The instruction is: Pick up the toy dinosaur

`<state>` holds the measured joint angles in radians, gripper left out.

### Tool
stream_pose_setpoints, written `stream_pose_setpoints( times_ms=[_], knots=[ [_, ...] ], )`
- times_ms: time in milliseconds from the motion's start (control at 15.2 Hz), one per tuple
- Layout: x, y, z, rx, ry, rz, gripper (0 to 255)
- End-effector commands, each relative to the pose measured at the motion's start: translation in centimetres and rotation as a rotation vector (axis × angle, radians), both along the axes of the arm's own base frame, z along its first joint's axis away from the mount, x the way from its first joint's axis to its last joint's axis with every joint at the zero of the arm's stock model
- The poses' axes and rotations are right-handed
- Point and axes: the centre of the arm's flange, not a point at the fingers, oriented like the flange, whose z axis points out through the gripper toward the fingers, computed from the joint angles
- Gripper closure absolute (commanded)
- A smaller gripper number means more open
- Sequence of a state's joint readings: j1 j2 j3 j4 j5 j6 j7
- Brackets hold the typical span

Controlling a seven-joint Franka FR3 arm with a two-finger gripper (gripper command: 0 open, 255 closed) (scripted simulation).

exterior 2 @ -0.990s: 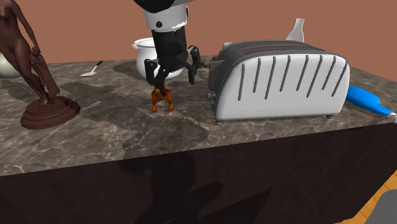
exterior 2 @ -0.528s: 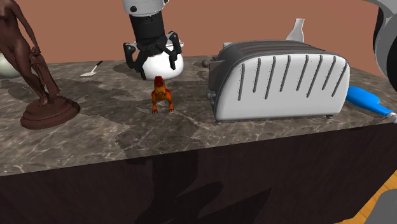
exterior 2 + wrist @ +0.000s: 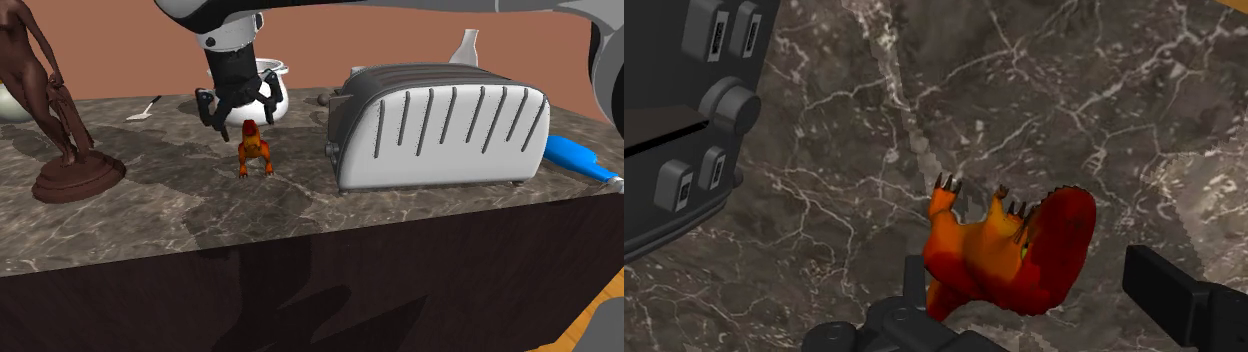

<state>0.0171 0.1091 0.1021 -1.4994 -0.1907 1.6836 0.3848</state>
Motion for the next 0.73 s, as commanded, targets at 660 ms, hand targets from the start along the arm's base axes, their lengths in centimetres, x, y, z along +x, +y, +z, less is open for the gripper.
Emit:
stream_pose_setpoints(
  times_ms=[660],
  knots=[
    [-0.1,-0.08,0.31,0.0,0.0,0.0,255]
  ],
)
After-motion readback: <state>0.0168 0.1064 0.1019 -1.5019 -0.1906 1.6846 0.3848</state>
